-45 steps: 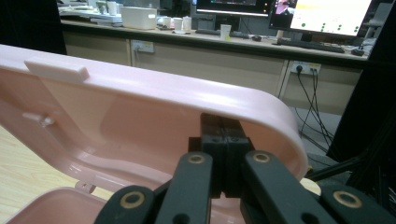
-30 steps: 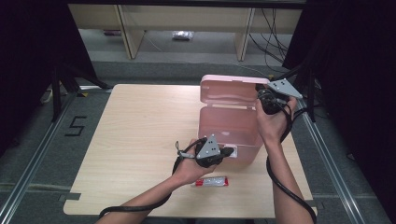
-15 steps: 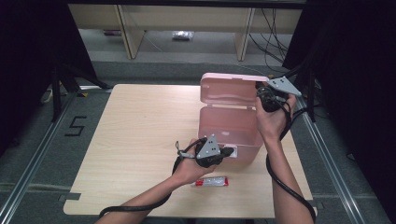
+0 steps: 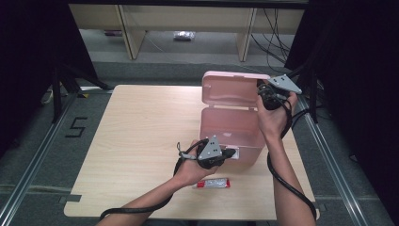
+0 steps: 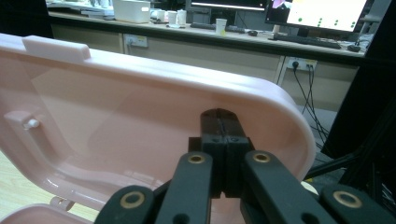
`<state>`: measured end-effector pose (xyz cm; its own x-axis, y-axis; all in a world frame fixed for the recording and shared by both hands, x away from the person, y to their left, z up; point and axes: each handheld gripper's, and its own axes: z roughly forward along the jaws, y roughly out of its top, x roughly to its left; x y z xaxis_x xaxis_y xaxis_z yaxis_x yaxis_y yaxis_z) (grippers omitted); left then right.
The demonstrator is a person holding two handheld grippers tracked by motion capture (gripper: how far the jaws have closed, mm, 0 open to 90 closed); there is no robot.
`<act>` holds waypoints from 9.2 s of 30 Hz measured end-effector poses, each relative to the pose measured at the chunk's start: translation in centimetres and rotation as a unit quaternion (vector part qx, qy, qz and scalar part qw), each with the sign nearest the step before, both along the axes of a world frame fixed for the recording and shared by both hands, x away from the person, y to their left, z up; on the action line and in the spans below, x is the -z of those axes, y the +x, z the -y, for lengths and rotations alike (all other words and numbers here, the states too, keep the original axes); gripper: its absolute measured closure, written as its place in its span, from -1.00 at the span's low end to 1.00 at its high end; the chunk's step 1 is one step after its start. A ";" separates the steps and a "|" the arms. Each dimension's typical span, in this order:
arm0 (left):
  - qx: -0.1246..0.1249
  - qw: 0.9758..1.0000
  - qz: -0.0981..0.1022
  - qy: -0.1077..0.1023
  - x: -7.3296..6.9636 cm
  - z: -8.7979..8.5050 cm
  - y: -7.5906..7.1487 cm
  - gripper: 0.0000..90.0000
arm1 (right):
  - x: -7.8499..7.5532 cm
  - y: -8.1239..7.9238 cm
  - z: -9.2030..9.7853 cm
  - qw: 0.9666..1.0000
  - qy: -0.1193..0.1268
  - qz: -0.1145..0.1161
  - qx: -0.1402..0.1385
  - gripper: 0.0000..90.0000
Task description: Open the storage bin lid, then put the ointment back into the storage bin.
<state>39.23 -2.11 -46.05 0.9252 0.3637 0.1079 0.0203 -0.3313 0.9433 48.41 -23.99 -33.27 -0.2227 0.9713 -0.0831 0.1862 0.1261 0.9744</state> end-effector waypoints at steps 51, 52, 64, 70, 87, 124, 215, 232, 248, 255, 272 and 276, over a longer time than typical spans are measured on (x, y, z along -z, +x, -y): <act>0.001 1.000 -0.001 0.003 -0.1 0.1 0.0 0.99 | 0.4 2.9 -0.3 1.000 -0.001 -0.022 0.013 1.00; 0.001 1.000 -0.001 0.002 -0.1 0.1 0.0 0.99 | 0.5 2.9 -0.3 1.000 0.002 -0.024 0.014 1.00; 0.002 1.000 -0.001 0.005 -0.1 0.1 0.0 0.98 | 0.9 3.7 -0.2 0.999 -0.001 -0.034 0.018 1.00; 0.003 1.000 -0.002 0.005 -0.2 0.1 0.1 0.99 | 1.1 4.1 -0.1 0.999 -0.006 -0.037 0.012 1.00; 0.003 1.000 -0.002 0.006 -0.2 0.1 0.1 0.99 | 1.5 4.9 -0.3 0.998 -0.012 -0.055 0.018 1.00; 0.005 1.000 -0.003 0.010 -0.3 0.1 0.1 0.99 | 3.7 6.9 -0.1 0.991 -0.026 -0.126 0.031 1.00; -0.091 0.994 -0.039 -0.041 -3.4 -12.3 -1.1 0.14 | 4.9 -9.4 1.0 0.944 -0.054 -0.231 -0.230 0.48; -0.121 0.990 -0.051 -0.050 -2.6 -13.9 -1.3 0.04 | 5.0 -10.4 0.2 0.935 -0.069 -0.227 -0.264 0.37; -0.118 0.990 -0.052 -0.052 -2.3 -14.8 -2.0 0.04 | 5.0 -11.8 -1.4 0.918 -0.110 -0.232 -0.303 0.36; -0.120 0.990 -0.054 -0.052 -2.1 -14.9 -1.8 0.04 | 5.0 -12.1 -2.1 0.901 -0.143 -0.236 -0.336 0.37; -0.117 0.990 -0.065 -0.035 -1.3 -14.7 -1.8 0.04 | 6.8 -12.1 -4.2 0.861 -0.199 -0.277 -0.378 0.37; -0.115 0.991 -0.065 -0.034 -1.2 -14.6 -1.7 0.04 | 7.3 -11.8 -4.8 0.840 -0.225 -0.297 -0.395 0.38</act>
<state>37.48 12.49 -44.82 0.8218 0.5684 -0.0389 0.2107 -0.2397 0.9477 36.62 -19.18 -40.61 -0.9152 0.4000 -0.0487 0.3066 0.7697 0.5600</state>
